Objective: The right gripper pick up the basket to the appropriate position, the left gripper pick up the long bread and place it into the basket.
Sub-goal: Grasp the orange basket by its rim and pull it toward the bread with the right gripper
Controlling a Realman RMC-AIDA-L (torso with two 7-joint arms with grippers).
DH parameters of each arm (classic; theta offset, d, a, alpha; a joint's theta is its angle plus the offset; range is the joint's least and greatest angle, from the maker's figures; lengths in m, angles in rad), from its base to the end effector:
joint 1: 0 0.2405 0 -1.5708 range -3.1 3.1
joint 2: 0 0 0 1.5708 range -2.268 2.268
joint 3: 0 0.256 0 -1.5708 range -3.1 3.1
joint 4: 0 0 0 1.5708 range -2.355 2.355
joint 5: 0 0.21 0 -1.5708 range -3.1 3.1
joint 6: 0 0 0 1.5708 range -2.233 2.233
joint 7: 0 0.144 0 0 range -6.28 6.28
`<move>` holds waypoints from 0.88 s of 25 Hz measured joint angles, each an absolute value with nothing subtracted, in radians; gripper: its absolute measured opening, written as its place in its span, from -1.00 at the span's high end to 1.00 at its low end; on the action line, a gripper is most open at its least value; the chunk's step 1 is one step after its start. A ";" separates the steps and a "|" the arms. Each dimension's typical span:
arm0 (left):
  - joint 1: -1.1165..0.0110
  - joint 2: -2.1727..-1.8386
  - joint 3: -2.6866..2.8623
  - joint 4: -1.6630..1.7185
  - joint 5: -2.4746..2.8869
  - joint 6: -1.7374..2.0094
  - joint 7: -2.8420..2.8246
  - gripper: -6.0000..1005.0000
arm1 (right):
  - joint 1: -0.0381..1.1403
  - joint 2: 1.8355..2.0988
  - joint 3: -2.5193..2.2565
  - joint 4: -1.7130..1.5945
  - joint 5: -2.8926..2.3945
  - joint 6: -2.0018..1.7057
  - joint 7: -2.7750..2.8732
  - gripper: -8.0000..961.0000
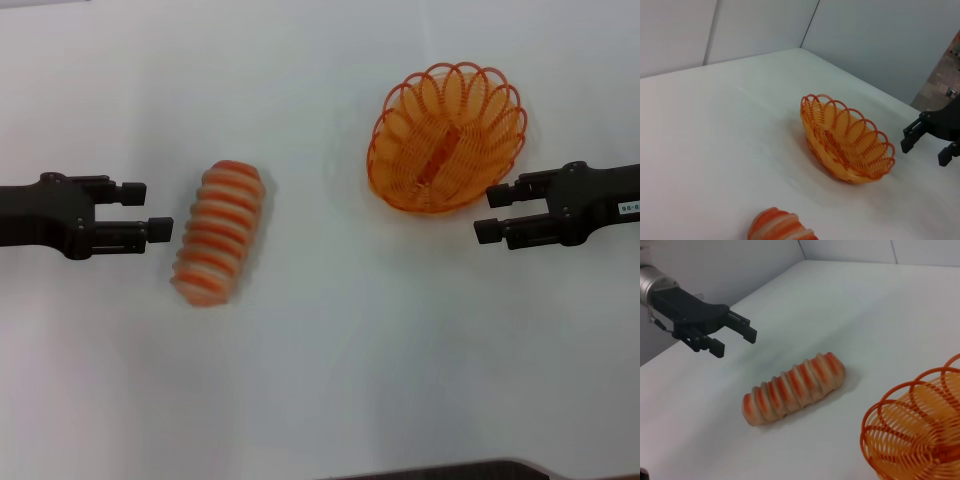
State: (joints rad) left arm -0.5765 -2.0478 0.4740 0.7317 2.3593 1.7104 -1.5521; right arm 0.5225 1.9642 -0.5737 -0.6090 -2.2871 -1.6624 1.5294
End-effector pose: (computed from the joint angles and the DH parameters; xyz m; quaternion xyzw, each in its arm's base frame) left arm -0.2847 0.3199 0.0271 -0.9401 -0.2914 -0.1565 0.0820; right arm 0.3127 0.3070 0.0331 -0.9348 0.3162 0.1417 0.0778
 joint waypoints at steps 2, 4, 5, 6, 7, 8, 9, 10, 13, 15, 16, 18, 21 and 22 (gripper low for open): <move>-0.577 -2.048 0.474 0.732 2.359 1.711 -1.552 -0.47 | 0.523 1.964 -0.574 -0.609 -2.287 -1.663 1.529 -0.50; -0.577 -2.048 0.474 0.732 2.359 1.712 -1.552 -0.47 | 0.524 1.965 -0.574 -0.609 -2.287 -1.663 1.529 -0.50; -0.577 -2.048 0.474 0.732 2.359 1.712 -1.552 -0.47 | 0.525 1.965 -0.574 -0.609 -2.287 -1.663 1.529 -0.50; -0.577 -2.048 0.474 0.732 2.359 1.712 -1.552 -0.47 | 0.525 1.965 -0.574 -0.609 -2.287 -1.663 1.529 -0.50; -0.577 -2.048 0.474 0.732 2.359 1.712 -1.552 -0.47 | 0.525 1.965 -0.574 -0.609 -2.287 -1.663 1.529 -0.50; -0.577 -2.048 0.474 0.732 2.359 1.713 -1.552 -0.47 | 0.525 1.965 -0.574 -0.609 -2.287 -1.663 1.529 -0.50; -0.577 -2.048 0.474 0.732 2.359 1.713 -1.552 -0.47 | 0.525 1.965 -0.574 -0.609 -2.287 -1.663 1.529 -0.50; -0.577 -2.048 0.474 0.732 2.359 1.713 -1.552 -0.47 | 0.525 1.965 -0.574 -0.609 -2.287 -1.663 1.529 -0.50; -0.577 -2.048 0.474 0.732 2.359 1.713 -1.553 -0.47 | 0.525 1.965 -0.573 -0.609 -2.287 -1.667 1.529 -0.50; -0.577 -2.048 0.474 0.732 2.359 1.714 -1.554 -0.47 | 0.526 1.964 -0.562 -0.615 -2.274 -1.678 1.532 -0.50; -0.577 -2.048 0.474 0.732 2.359 1.714 -1.554 -0.47 | 0.528 1.960 -0.552 -0.621 -2.255 -1.686 1.535 -0.50; -0.577 -2.048 0.474 0.732 2.359 1.714 -1.554 -0.47 | 0.531 1.949 -0.532 -0.636 -2.195 -1.702 1.550 -0.49; -0.577 -2.048 0.474 0.732 2.359 1.714 -1.554 -0.47 | 0.546 1.928 -0.515 -0.677 -2.086 -1.682 1.614 -0.49; -0.578 -2.048 0.474 0.732 2.359 1.713 -1.554 -0.47 | 0.556 1.924 -0.515 -0.693 -2.070 -1.653 1.642 -0.49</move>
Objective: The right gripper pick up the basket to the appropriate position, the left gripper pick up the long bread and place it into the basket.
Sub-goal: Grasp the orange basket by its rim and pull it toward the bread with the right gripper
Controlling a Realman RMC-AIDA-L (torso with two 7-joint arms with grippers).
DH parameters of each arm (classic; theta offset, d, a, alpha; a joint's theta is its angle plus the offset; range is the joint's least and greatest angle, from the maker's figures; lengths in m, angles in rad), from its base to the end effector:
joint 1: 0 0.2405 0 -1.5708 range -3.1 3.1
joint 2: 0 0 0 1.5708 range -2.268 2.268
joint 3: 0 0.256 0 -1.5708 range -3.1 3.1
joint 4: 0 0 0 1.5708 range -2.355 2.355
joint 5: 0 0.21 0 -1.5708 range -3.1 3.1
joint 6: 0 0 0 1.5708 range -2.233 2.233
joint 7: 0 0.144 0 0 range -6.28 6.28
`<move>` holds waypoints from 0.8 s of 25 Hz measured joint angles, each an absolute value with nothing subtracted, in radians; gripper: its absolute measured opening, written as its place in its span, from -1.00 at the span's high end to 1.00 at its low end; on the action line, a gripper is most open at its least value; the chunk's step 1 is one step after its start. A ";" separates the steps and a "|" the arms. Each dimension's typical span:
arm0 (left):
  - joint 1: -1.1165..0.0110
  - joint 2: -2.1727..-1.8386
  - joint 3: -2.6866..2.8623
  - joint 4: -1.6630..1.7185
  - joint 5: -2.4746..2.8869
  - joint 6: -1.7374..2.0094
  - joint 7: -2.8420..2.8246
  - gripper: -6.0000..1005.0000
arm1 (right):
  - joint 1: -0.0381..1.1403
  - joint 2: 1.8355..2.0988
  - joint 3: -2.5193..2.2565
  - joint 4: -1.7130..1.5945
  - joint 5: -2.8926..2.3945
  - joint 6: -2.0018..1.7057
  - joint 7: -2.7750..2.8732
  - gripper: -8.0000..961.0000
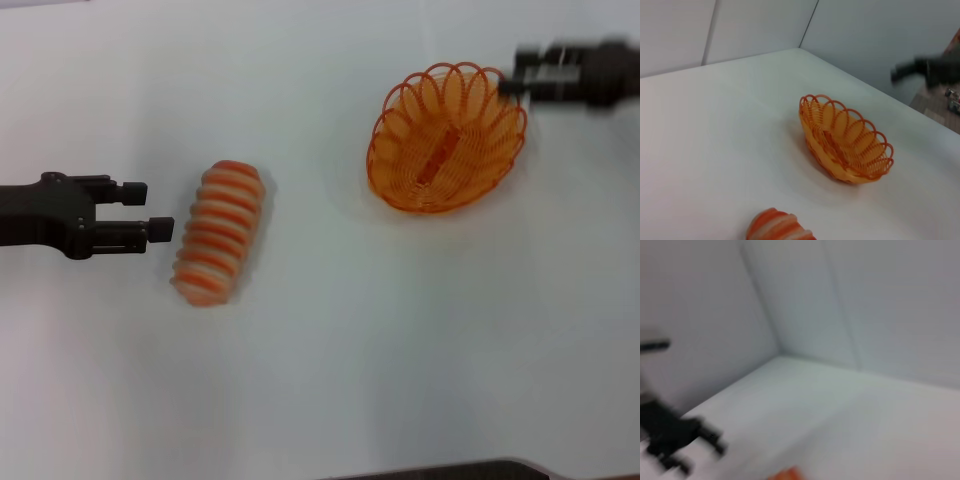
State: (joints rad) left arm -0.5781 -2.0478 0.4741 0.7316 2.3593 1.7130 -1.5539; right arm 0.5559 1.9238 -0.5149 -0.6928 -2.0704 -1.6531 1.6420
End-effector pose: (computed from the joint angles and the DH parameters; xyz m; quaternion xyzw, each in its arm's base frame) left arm -0.2840 0.3200 0.0271 -0.9402 -0.2913 -0.1570 0.0805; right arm 0.2842 0.3483 0.0860 -0.9060 0.3076 0.2401 0.1644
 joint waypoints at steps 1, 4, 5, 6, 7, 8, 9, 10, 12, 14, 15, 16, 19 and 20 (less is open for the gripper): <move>-0.579 -2.048 0.474 0.732 2.359 1.712 -1.554 -0.47 | 0.568 1.919 -0.516 -0.709 -2.060 -1.620 1.674 -0.49; -0.581 -2.048 0.474 0.732 2.359 1.707 -1.553 -0.47 | 0.617 1.894 -0.538 -0.735 -2.085 -1.491 1.774 -0.49; -0.581 -2.048 0.474 0.732 2.359 1.707 -1.553 -0.47 | 0.638 1.883 -0.550 -0.737 -2.116 -1.448 1.812 -0.49; -0.581 -2.048 0.474 0.732 2.358 1.707 -1.553 -0.46 | 0.660 1.872 -0.562 -0.738 -2.149 -1.412 1.851 -0.49; -0.581 -2.048 0.474 0.732 2.356 1.707 -1.553 -0.46 | 0.680 1.865 -0.571 -0.738 -2.186 -1.379 1.884 -0.49; -0.581 -2.049 0.474 0.732 2.356 1.706 -1.553 -0.46 | 0.703 1.860 -0.581 -0.738 -2.234 -1.347 1.918 -0.49; -0.581 -2.049 0.474 0.732 2.355 1.706 -1.552 -0.46 | 0.728 1.858 -0.590 -0.738 -2.286 -1.322 1.948 -0.49; -0.581 -2.050 0.474 0.732 2.355 1.706 -1.552 -0.46 | 0.751 1.860 -0.594 -0.738 -2.336 -1.307 1.972 -0.49; -0.581 -2.053 0.474 0.732 2.354 1.705 -1.550 -0.46 | 0.791 1.869 -0.605 -0.736 -2.424 -1.282 2.002 -0.49; -0.581 -2.055 0.474 0.732 2.353 1.705 -1.550 -0.46 | 0.820 1.880 -0.633 -0.727 -2.487 -1.272 2.025 -0.49; -0.582 -2.055 0.474 0.732 2.353 1.705 -1.550 -0.46 | 0.829 1.884 -0.650 -0.723 -2.509 -1.269 2.034 -0.49; -0.582 -2.055 0.474 0.732 2.353 1.705 -1.551 -0.46 | 0.835 1.886 -0.667 -0.720 -2.517 -1.268 2.038 -0.49; -0.582 -2.056 0.474 0.732 2.352 1.706 -1.551 -0.47 | 0.844 1.891 -0.719 -0.713 -2.529 -1.264 2.052 -0.49; -0.583 -2.057 0.474 0.732 2.352 1.707 -1.551 -0.47 | 0.846 1.892 -0.732 -0.710 -2.529 -1.263 2.055 -0.49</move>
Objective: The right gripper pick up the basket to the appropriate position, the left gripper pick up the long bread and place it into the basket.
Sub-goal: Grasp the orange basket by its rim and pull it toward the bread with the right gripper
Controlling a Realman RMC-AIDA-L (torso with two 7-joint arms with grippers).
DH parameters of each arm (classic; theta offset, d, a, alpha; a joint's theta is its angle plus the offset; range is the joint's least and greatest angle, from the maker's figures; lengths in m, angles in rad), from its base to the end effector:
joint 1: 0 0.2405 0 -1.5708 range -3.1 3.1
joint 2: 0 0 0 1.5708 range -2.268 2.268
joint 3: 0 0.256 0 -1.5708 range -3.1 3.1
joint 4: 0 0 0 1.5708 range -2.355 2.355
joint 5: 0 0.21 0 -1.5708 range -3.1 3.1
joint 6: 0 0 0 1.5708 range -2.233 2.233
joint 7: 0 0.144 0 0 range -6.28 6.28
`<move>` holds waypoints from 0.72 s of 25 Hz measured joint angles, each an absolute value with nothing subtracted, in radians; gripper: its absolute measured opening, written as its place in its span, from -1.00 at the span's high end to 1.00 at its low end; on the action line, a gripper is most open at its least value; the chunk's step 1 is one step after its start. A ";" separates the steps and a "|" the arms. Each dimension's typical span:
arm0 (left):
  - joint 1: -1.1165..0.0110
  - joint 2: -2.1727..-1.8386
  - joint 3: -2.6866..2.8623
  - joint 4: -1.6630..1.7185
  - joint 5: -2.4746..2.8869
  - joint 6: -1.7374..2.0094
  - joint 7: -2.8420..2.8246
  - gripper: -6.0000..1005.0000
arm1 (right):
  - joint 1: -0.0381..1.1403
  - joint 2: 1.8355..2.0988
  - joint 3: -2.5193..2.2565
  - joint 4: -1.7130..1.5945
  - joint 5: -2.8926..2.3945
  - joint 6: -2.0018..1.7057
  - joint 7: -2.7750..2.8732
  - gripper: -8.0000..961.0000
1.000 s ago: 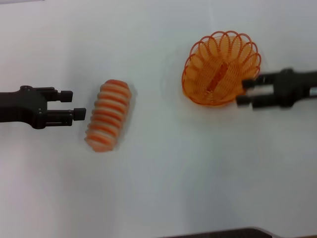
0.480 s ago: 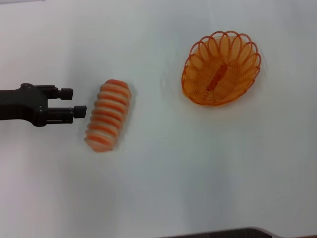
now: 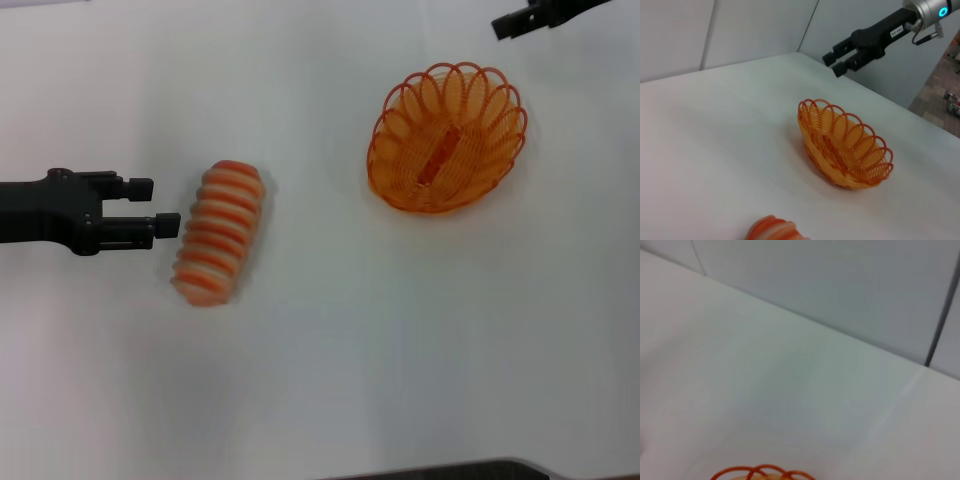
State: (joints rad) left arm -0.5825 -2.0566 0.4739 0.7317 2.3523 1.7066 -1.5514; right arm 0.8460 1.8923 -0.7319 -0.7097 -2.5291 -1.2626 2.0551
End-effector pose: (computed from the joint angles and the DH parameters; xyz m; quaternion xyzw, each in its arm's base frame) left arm -0.2807 0.3215 0.0239 -0.9401 -0.2886 -0.1621 0.0812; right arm 0.2455 0.4465 0.0822 -0.8984 0.3495 -0.0182 0.2654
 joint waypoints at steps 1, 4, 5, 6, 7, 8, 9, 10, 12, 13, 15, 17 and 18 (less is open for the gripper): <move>-0.583 -2.057 0.474 0.732 2.352 1.707 -1.552 -0.46 | 0.848 1.893 -0.745 -0.703 -2.529 -1.259 2.057 -0.49; -0.587 -2.057 0.474 0.732 2.353 1.709 -1.552 -0.46 | 0.852 1.898 -0.780 -0.679 -2.530 -1.241 2.057 -0.49; -0.587 -2.057 0.474 0.732 2.353 1.709 -1.552 -0.46 | 0.853 1.899 -0.792 -0.669 -2.531 -1.232 2.057 -0.49; -0.587 -2.057 0.474 0.732 2.353 1.709 -1.552 -0.46 | 0.853 1.901 -0.804 -0.658 -2.531 -1.222 2.058 -0.49; -0.587 -2.057 0.474 0.732 2.352 1.709 -1.552 -0.46 | 0.854 1.902 -0.811 -0.648 -2.531 -1.214 2.058 -0.49; -0.587 -2.057 0.474 0.732 2.352 1.709 -1.552 -0.47 | 0.855 1.902 -0.818 -0.637 -2.531 -1.207 2.057 -0.49; -0.587 -2.057 0.474 0.732 2.352 1.709 -1.552 -0.47 | 0.855 1.903 -0.826 -0.625 -2.531 -1.198 2.057 -0.49; -0.587 -2.057 0.474 0.732 2.352 1.708 -1.552 -0.47 | 0.856 1.904 -0.834 -0.613 -2.531 -1.187 2.055 -0.49; -0.588 -2.058 0.474 0.732 2.352 1.708 -1.552 -0.47 | 0.858 1.908 -0.851 -0.590 -2.532 -1.164 2.050 -0.49; -0.588 -2.059 0.474 0.732 2.352 1.708 -1.552 -0.47 | 0.858 1.910 -0.860 -0.580 -2.532 -1.150 2.048 -0.49; -0.589 -2.059 0.474 0.731 2.351 1.708 -1.553 -0.47 | 0.859 1.915 -0.876 -0.565 -2.532 -1.121 2.047 -0.49; -0.590 -2.060 0.474 0.730 2.351 1.709 -1.555 -0.47 | 0.860 1.917 -0.884 -0.548 -2.532 -1.096 2.042 -0.49; -0.590 -2.060 0.474 0.730 2.351 1.709 -1.557 -0.47 | 0.862 1.919 -0.887 -0.539 -2.532 -1.085 2.038 -0.49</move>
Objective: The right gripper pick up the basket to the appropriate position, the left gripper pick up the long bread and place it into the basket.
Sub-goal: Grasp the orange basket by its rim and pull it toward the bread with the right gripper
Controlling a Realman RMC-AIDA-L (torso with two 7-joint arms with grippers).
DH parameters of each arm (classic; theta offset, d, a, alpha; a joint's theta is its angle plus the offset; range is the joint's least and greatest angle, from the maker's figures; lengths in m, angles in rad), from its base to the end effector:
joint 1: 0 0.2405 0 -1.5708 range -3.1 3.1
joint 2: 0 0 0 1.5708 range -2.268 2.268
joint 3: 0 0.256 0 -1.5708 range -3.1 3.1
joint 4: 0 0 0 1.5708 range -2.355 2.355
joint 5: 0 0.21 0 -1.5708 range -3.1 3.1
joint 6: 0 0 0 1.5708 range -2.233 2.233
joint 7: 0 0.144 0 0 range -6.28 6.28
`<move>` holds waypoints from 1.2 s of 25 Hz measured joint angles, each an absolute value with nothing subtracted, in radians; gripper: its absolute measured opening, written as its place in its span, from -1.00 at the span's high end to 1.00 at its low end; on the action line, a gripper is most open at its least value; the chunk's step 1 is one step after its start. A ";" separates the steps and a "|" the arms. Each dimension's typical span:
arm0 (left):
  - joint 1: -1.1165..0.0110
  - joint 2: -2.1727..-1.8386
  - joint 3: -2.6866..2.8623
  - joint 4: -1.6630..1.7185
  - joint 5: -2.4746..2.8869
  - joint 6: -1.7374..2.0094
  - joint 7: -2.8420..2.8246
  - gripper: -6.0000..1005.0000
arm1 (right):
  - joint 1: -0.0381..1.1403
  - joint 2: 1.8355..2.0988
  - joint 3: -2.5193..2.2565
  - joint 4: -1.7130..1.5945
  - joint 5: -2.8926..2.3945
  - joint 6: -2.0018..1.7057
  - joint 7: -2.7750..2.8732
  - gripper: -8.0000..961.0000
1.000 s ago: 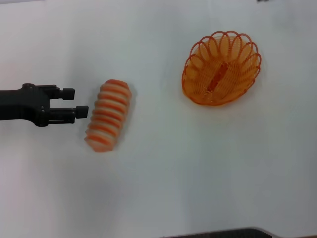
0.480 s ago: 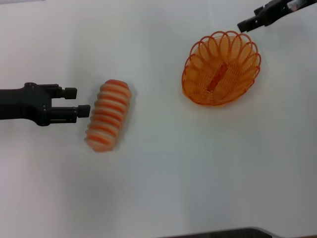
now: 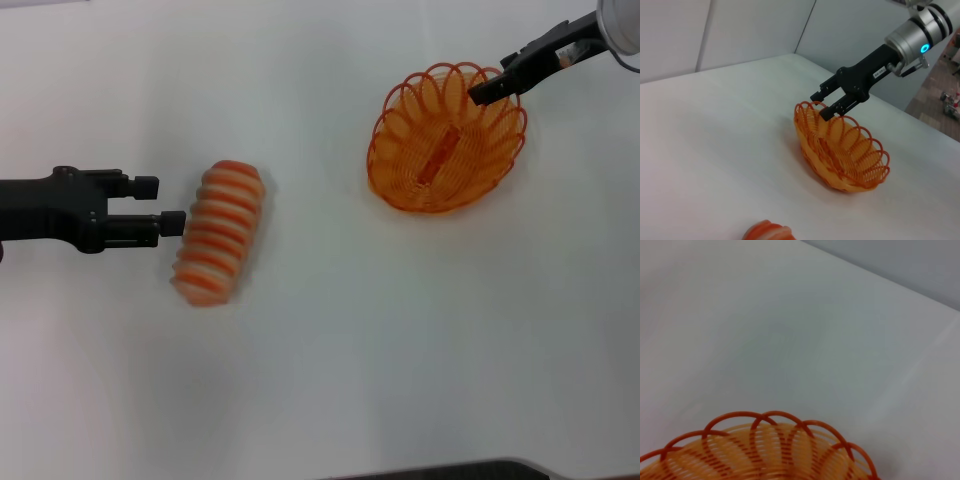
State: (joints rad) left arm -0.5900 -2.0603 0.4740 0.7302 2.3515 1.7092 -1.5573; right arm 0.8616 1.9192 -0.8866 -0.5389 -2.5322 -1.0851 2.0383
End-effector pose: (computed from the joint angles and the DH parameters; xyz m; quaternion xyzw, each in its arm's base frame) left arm -0.2774 0.3228 0.0221 -0.9401 -0.2882 -0.1648 0.0770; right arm 0.2641 0.4411 0.0318 -0.9030 0.3386 -0.0794 0.2524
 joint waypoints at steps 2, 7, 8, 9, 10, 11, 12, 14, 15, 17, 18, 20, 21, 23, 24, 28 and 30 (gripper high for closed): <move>-0.590 -2.062 0.474 0.731 2.352 1.711 -1.563 -0.47 | 0.864 1.923 -0.888 -0.530 -2.532 -1.067 2.029 -0.49; -0.591 -2.068 0.474 0.732 2.354 1.713 -1.566 -0.47 | 0.873 1.930 -0.890 -0.502 -2.533 -1.045 2.010 -0.34; -0.591 -2.069 0.474 0.732 2.355 1.713 -1.566 -0.47 | 0.874 1.931 -0.892 -0.494 -2.533 -1.037 2.008 -0.27; -0.591 -2.071 0.474 0.732 2.356 1.713 -1.566 -0.47 | 0.875 1.931 -0.893 -0.485 -2.533 -1.029 2.008 -0.19; -0.591 -2.071 0.474 0.731 2.356 1.713 -1.567 -0.47 | 0.876 1.931 -0.894 -0.481 -2.533 -1.025 2.008 -0.12; -0.591 -2.072 0.474 0.730 2.356 1.712 -1.567 -0.47 | 0.876 1.931 -0.894 -0.478 -2.533 -1.022 2.008 -0.03; -0.591 -2.072 0.474 0.729 2.357 1.712 -1.567 -0.47 | 0.876 1.931 -0.894 -0.477 -2.532 -1.020 2.008 0.06; -0.591 -2.072 0.474 0.728 2.357 1.711 -1.568 -0.47 | 0.873 1.931 -0.891 -0.476 -2.529 -1.019 2.008 0.24; -0.592 -2.072 0.474 0.728 2.357 1.711 -1.568 -0.47 | 0.873 1.931 -0.890 -0.476 -2.528 -1.019 2.008 0.33; -0.595 -2.072 0.476 0.727 2.357 1.710 -1.571 -0.47 | 0.870 1.931 -0.888 -0.476 -2.527 -1.023 2.008 0.39; -0.596 -2.072 0.477 0.728 2.358 1.711 -1.574 -0.47 | 0.870 1.932 -0.887 -0.476 -2.527 -1.027 2.008 0.43; -0.599 -2.072 0.484 0.730 2.358 1.712 -1.584 -0.47 | 0.868 1.933 -0.885 -0.476 -2.526 -1.035 2.008 0.49; -0.601 -2.072 0.486 0.731 2.358 1.713 -1.588 -0.47 | 0.868 1.934 -0.883 -0.476 -2.526 -1.039 2.009 0.53; -0.603 -2.072 0.486 0.731 2.358 1.713 -1.588 -0.47 | 0.867 1.934 -0.880 -0.477 -2.525 -1.041 2.011 0.59; -0.604 -2.072 0.487 0.731 2.358 1.712 -1.588 -0.47 | 0.866 1.934 -0.876 -0.477 -2.524 -1.045 2.011 0.62; -0.607 -2.072 0.497 0.732 2.358 1.707 -1.589 -0.47 | 0.856 1.934 -0.827 -0.491 -2.522 -1.087 2.008 0.73; -0.609 -2.072 0.498 0.732 2.358 1.706 -1.589 -0.47 | 0.840 1.934 -0.798 -0.514 -2.509 -1.115 2.008 0.76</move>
